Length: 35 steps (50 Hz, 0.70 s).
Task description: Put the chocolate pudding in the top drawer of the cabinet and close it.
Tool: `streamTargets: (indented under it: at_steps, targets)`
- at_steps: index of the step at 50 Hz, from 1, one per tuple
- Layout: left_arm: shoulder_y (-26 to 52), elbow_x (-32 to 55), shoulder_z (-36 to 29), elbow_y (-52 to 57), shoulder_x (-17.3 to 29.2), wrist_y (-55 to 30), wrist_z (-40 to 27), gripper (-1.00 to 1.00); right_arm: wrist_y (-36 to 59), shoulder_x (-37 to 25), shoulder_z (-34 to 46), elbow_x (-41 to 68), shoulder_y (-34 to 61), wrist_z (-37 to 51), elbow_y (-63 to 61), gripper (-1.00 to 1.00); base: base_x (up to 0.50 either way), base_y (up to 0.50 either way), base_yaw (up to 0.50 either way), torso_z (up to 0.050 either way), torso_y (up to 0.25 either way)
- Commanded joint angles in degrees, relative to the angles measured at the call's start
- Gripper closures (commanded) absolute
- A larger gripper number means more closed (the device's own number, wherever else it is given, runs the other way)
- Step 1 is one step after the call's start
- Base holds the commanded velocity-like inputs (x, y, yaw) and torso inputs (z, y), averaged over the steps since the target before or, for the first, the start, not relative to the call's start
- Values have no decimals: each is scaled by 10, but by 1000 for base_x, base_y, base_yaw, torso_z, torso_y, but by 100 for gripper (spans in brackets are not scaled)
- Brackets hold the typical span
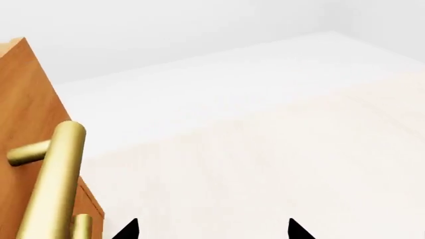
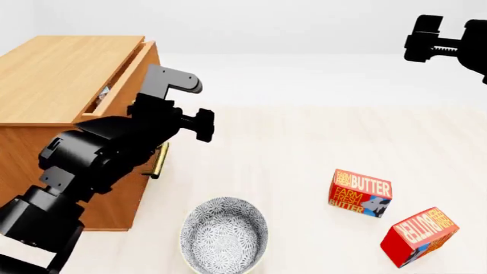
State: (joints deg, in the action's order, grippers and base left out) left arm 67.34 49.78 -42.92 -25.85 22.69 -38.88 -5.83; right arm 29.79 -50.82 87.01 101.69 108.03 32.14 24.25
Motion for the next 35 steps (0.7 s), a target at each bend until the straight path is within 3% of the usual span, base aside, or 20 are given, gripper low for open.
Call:
streamTargets:
  at_steps: [1, 25, 35]
  targets:
    - [4, -22, 16, -15, 33, 1, -18, -100, -1, 5, -2, -1, -2, 0, 2, -100, 0, 0, 0, 0, 0]
    - [-23, -10, 32, 18, 86, -7, -35, -100, 1, 10, -7, -4, -3, 2, 3, -100, -3, 0, 1, 0, 1]
    - [-59, 39, 46, 148, 126, -42, -57, -100, 1, 6, -9, -2, -5, 5, -4, -100, 0, 0, 0, 0, 0]
